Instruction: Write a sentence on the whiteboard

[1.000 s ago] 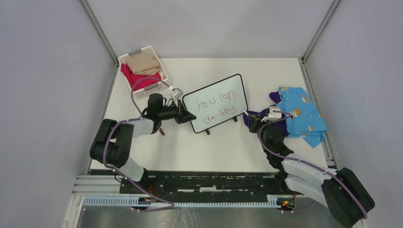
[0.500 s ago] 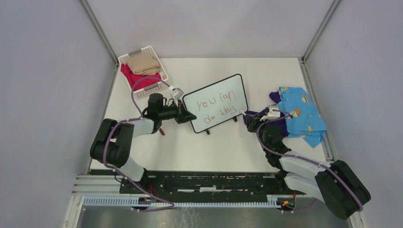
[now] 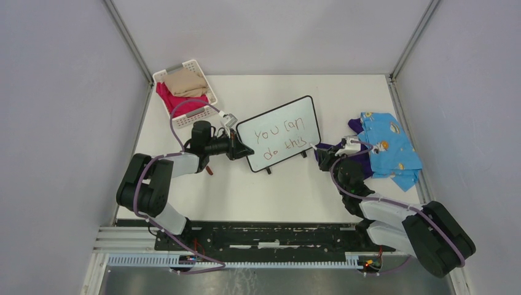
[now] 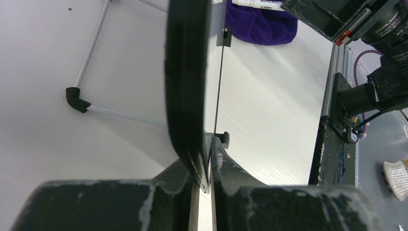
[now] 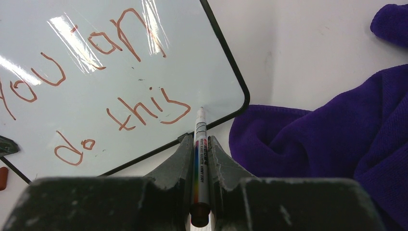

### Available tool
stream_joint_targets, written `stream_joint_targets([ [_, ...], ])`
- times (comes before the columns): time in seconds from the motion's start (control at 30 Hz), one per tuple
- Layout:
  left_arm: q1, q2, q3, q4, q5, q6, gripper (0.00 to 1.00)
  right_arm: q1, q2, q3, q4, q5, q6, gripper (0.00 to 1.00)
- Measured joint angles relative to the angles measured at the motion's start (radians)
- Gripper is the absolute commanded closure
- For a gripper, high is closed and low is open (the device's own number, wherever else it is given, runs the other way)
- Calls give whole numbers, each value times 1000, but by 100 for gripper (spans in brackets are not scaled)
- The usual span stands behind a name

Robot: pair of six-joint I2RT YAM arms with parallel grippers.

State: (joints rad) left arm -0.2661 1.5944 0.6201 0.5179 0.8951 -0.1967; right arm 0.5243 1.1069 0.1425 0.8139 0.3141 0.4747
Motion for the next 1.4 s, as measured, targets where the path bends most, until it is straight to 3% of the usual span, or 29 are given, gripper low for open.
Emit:
stream_joint_targets([
  [1.03, -3, 0, 0, 3, -3, 0, 98, -21, 71, 9, 53, -42, 4, 100],
  [1.4, -5, -3, 0, -1, -14, 0, 98, -23, -7, 9, 11, -52, 4, 100],
])
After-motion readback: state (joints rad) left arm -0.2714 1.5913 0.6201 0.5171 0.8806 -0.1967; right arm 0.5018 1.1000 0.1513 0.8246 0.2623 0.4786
